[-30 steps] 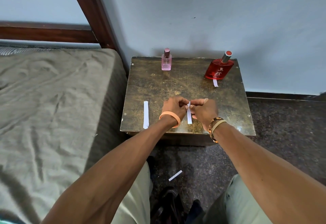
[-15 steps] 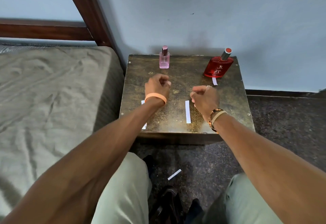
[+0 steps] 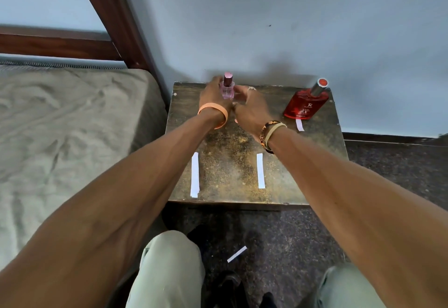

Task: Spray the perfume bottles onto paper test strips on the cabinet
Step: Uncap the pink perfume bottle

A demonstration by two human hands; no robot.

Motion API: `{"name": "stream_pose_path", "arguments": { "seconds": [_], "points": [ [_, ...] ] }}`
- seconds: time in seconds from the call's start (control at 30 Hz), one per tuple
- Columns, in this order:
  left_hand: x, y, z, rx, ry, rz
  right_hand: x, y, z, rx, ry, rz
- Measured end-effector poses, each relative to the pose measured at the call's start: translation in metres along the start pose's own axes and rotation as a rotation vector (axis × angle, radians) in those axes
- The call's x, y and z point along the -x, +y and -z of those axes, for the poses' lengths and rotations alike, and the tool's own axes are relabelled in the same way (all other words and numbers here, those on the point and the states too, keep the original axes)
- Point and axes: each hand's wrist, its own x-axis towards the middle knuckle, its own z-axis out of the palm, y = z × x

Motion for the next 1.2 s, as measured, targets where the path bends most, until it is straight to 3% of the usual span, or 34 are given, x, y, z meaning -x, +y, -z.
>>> {"name": "stream_pose_path", "arguments": {
  "seconds": [0.13,0.23,0.4,0.63,0.87,1.03,1.2],
  "points": [
    [-0.007,-0.005,-0.001,0.044,0.054,0.055,-0.001,0.0,0.001,0.025,-0.024,0.018],
    [0.001,-0.008,0.0,0.03,0.048,-0.003,0.006,0.0,0.009,0.042,0.017,0.026],
    [0.037,-0.01,0.004,0.207,-0.101,-0.115,0.03,0.006,0.03,0.168,0.053,0.085],
    [0.103,0.03,0.022,0.33,-0.274,-0.182,0.093,0.009,0.077,0.095,0.007,0.108],
    [0.16,0.083,0.038,0.443,-0.45,-0.206,0.157,0.011,0.124,0.173,0.128,0.087],
    [0.2,0.112,0.032,0.372,-0.481,-0.303,0.195,0.024,0.143,0.179,0.231,0.044],
    [0.222,0.117,0.016,0.229,-0.409,-0.382,0.217,0.033,0.151,0.156,0.221,0.051]
  ]
}}
